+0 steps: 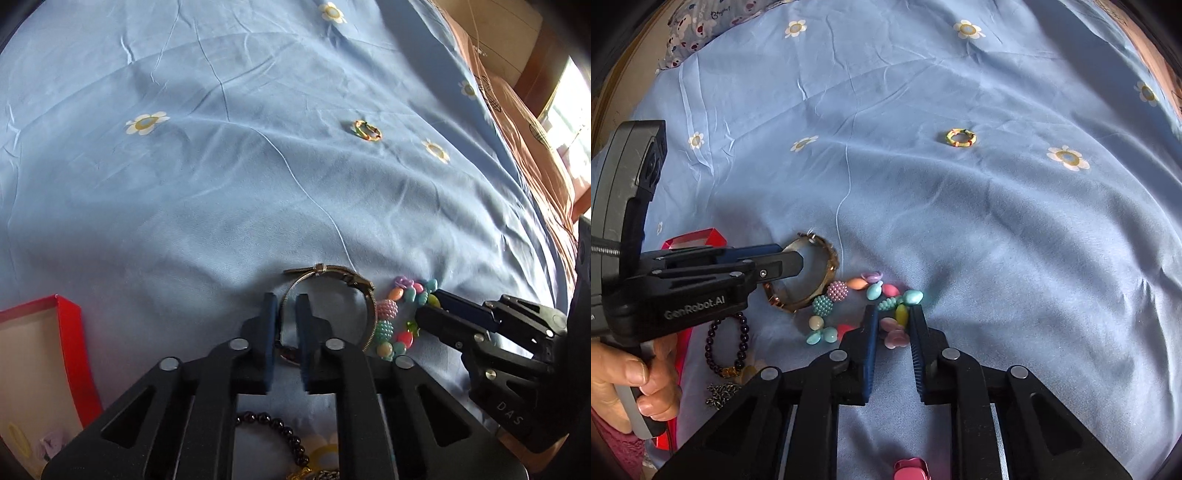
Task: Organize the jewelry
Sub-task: 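Grasp the gold watch with the left tool while the right tool grasps the pastel beaded bracelet, then carry the watch and beaded bracelet into the box and open both tools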
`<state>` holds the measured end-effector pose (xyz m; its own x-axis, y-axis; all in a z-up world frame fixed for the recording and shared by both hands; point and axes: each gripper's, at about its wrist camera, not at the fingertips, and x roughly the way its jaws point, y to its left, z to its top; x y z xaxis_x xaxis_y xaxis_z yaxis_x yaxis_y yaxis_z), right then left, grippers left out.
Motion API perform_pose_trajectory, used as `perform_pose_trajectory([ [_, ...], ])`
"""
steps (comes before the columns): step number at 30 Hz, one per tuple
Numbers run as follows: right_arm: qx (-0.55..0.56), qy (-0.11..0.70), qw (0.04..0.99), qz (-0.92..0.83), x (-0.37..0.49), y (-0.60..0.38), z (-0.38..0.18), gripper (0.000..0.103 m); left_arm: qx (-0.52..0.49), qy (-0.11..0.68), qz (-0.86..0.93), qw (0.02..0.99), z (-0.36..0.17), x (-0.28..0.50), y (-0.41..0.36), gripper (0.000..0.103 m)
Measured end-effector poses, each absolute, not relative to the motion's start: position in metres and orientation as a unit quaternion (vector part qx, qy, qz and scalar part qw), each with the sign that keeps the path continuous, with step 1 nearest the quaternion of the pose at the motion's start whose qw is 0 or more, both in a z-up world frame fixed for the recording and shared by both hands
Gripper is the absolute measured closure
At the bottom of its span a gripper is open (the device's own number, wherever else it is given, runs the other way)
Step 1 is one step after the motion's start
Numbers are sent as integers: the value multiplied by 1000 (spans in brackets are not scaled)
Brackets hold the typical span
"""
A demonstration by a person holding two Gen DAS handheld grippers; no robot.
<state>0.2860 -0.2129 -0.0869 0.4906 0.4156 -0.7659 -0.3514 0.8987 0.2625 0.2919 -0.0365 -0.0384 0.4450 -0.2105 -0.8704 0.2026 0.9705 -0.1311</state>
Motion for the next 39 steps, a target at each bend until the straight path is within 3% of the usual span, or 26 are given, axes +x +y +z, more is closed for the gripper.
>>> perform_pose_trajectory([
  [6,43,432,870,233,277,-213,-74,93,-19,497,-127,858,-22,273,-29,99],
  [24,81,370,874,304,225,-197,-9,93,-112,440,-82,887,25,174,53,99],
  [39,67,365,849,376,185,-140,1,93,-163,420,-9,893,26,106,128,99],
])
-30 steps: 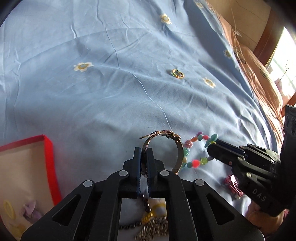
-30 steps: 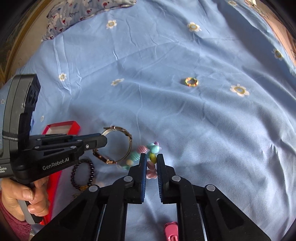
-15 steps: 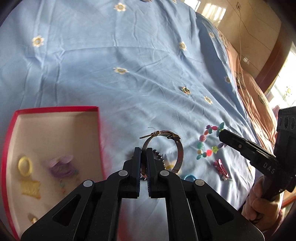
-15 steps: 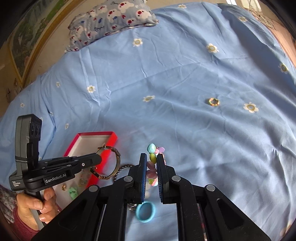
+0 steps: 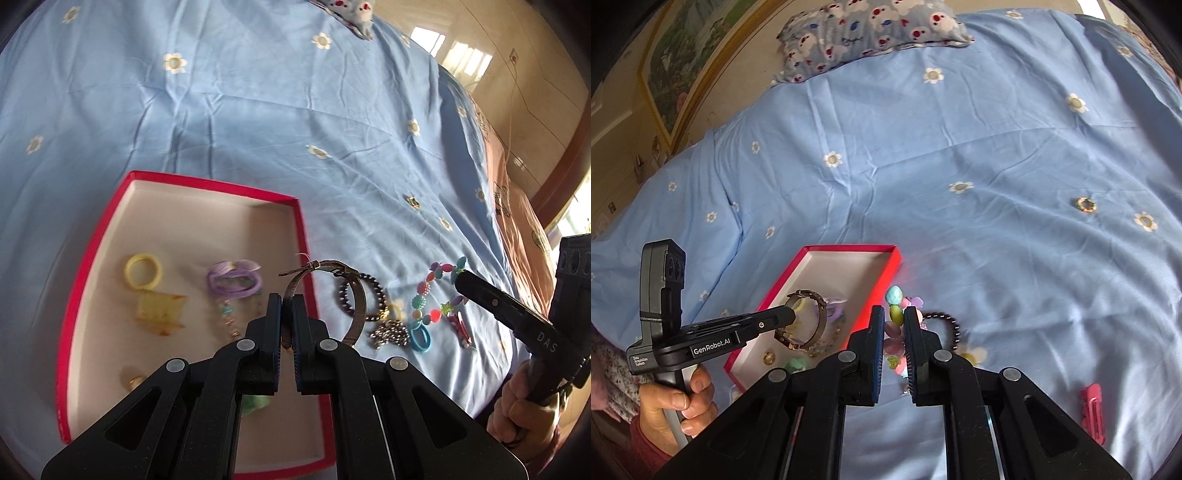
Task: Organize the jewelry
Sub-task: 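Carry the watch and beaded bracelet into the box and open both tools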
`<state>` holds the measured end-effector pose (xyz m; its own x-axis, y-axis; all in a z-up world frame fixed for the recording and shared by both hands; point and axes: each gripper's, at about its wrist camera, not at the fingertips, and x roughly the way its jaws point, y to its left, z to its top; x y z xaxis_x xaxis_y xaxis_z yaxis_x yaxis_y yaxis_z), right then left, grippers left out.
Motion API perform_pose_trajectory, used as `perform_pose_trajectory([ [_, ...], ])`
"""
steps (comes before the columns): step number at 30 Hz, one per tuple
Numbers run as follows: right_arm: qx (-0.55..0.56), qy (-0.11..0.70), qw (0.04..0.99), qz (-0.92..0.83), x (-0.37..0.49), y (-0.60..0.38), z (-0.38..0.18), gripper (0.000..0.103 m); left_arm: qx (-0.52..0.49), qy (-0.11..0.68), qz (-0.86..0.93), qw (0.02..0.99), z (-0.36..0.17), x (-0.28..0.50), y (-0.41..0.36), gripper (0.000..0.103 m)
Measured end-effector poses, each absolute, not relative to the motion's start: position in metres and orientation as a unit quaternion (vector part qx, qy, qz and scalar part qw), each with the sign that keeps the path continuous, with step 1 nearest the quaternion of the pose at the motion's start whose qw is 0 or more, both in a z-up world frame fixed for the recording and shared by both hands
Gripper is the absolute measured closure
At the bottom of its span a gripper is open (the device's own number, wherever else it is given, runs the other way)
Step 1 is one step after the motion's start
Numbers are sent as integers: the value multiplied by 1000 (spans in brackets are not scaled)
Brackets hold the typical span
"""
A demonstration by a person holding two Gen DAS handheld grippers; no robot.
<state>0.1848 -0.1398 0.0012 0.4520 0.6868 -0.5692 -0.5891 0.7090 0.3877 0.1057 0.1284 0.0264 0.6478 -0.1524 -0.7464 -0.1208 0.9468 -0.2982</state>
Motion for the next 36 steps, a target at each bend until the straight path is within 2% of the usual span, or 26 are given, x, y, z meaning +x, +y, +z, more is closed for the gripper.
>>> perform_pose_trajectory([
  [19,29,381,805,454,148,-59,-8,93,-190,421,77,883,4,53,202,99],
  [30,14,390,778,492,139,-11,-17,93,-203,443,111,866,-20,55,229,99],
  [36,8,414,773,481,151,2,-42,93,-208,450,115,861,-29,60,234,99],
])
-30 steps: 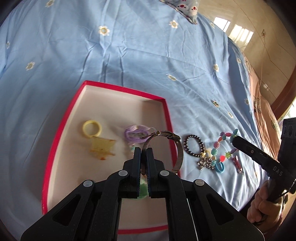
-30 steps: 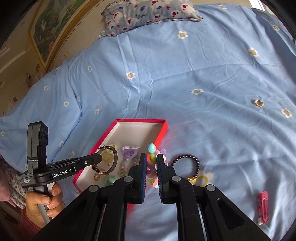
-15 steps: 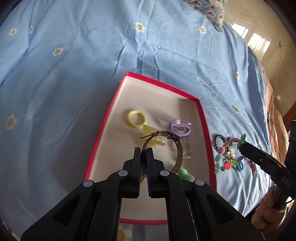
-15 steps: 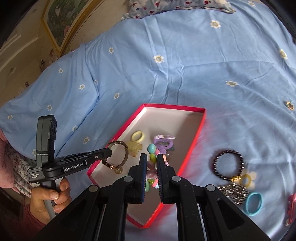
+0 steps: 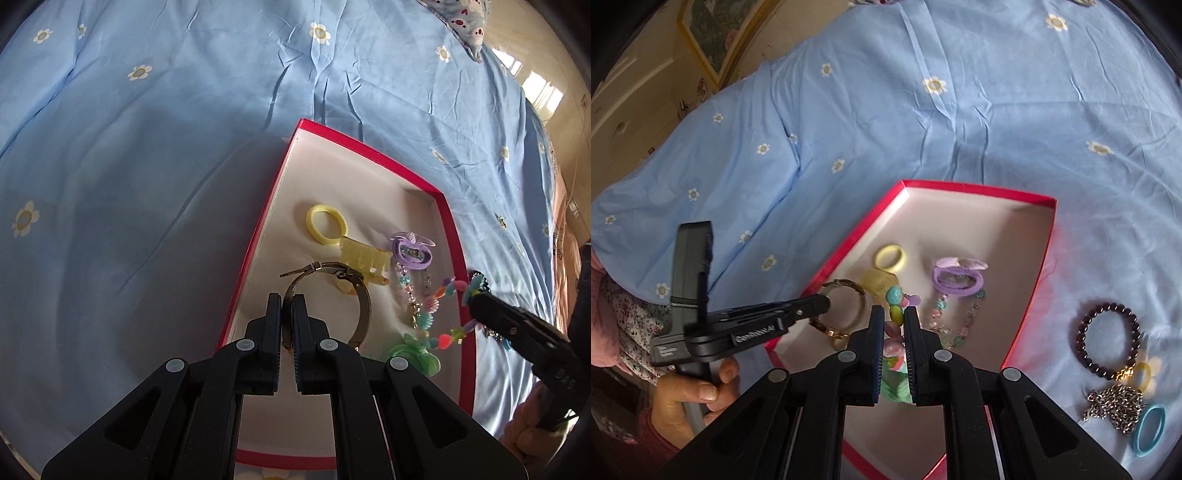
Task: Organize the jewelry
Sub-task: 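Carry the watch and beaded bracelet into the box and open both tools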
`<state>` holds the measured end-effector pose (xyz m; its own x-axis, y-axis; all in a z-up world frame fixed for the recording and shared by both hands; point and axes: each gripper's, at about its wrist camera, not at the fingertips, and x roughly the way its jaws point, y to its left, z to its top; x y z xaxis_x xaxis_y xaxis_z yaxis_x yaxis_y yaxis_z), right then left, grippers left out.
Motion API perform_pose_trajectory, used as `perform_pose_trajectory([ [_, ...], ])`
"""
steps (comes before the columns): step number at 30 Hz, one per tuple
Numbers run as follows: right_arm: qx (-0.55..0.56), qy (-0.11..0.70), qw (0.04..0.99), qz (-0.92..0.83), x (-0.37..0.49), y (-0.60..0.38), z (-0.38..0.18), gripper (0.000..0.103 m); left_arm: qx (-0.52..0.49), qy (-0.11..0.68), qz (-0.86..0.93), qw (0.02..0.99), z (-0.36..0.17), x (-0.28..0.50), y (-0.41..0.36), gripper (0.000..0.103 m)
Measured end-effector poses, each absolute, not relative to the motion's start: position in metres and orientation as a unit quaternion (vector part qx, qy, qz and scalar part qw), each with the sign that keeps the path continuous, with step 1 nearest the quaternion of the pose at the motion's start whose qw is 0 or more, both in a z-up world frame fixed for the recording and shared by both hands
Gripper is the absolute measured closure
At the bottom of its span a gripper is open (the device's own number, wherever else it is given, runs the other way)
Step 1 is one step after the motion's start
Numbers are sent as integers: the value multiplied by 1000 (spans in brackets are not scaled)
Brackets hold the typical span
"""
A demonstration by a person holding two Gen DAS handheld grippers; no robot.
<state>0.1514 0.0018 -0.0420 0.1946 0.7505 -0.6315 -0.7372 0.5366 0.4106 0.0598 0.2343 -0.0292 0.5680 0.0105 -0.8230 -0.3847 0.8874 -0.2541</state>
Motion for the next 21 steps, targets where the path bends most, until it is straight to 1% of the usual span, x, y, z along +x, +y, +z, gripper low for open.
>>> perform_pose_trajectory([
  [8,-3,445,771,455,164,1,-72,93,-201,457,118,858,-35,66,234,99],
  [18,-25,450,773,446,166,6,-80,93,-194,462,122,857,-39,70,232,99],
  [21,-31,449,773,446,165,8,-79,91,-193,463,123,856,-38,70,232,99],
])
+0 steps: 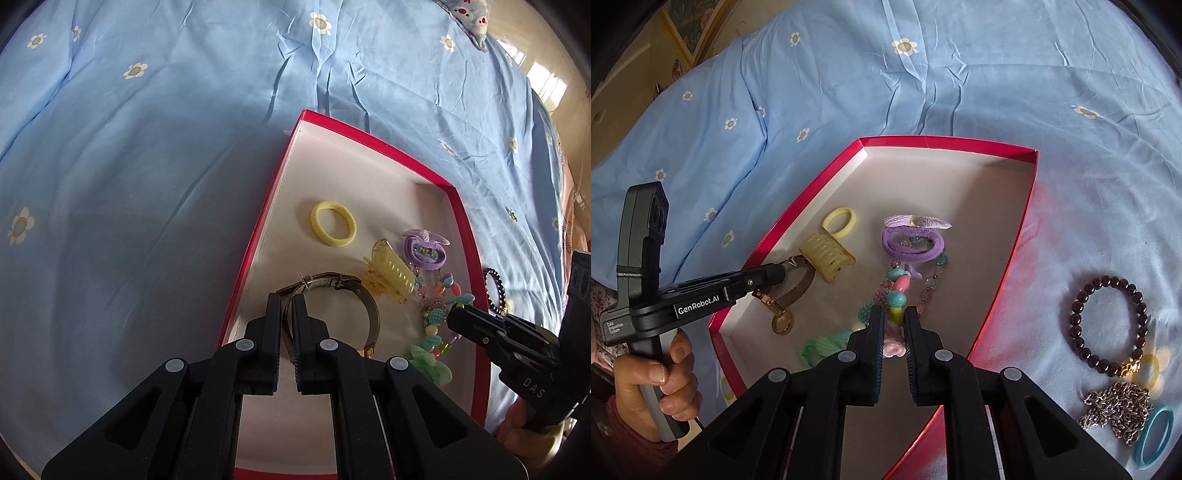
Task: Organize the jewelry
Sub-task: 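Carry the watch and beaded bracelet into the box and open both tools, then move the left tool to the dark bead bracelet while the right tool reaches the pink hair clip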
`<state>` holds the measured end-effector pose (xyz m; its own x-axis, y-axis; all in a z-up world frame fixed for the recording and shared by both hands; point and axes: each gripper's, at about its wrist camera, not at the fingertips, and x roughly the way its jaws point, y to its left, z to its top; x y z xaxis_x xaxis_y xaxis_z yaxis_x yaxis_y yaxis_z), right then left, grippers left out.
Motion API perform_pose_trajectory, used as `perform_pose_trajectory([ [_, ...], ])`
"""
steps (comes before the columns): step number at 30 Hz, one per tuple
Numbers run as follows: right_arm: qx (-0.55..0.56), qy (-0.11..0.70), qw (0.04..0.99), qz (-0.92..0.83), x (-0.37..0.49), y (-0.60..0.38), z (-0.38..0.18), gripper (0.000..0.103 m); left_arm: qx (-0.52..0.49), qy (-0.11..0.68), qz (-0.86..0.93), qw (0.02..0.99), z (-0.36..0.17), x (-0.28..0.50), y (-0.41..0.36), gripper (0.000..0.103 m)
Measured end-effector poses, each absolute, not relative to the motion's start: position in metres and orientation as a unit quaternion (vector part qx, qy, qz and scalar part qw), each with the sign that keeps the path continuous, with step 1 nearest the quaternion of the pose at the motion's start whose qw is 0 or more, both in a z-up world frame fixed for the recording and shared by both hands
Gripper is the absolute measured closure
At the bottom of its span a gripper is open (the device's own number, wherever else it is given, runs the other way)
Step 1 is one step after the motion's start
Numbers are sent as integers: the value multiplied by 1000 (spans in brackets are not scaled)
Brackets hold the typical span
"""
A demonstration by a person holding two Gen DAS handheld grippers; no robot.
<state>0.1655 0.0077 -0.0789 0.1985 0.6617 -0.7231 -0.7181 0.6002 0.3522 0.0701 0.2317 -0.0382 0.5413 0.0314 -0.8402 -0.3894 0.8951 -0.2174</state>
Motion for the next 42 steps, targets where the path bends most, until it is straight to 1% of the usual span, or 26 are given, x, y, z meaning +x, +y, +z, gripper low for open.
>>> perform_pose_trajectory([
  [2,-33,449,773,446,165,8,-78,90,-195,463,123,856,-38,71,232,97],
  [4,-29,451,772,447,165,8,-78,88,-197,462,123,856,-37,70,232,93],
  [6,-25,451,772,446,166,7,-78,88,-198,459,126,857,-36,69,232,84],
  [9,-21,453,772,446,165,4,-78,86,-198,454,127,859,-32,66,232,81],
  [10,-19,453,772,445,164,2,-77,84,-200,453,126,859,-31,65,232,79],
  [14,-8,450,774,446,161,-6,-72,78,-200,447,124,863,-24,60,227,65],
  [16,-1,446,776,446,158,-12,-67,72,-200,443,120,866,-20,57,224,59],
  [17,3,443,778,446,156,-17,-65,70,-202,441,117,867,-17,55,222,53],
  [18,8,440,780,445,155,-22,-63,67,-204,437,112,869,-15,53,219,49],
  [26,35,424,806,411,143,-83,-52,58,-205,429,79,876,-4,45,197,42],
  [32,52,423,825,371,135,-127,-53,55,-196,433,55,878,-2,46,173,42],
  [34,50,420,832,358,132,-138,-54,51,-192,435,45,879,-1,47,163,42],
  [38,52,418,841,339,129,-156,-55,50,-181,439,25,880,0,47,143,42],
  [42,52,414,852,318,127,-174,-56,48,-168,445,4,880,0,49,122,40],
])
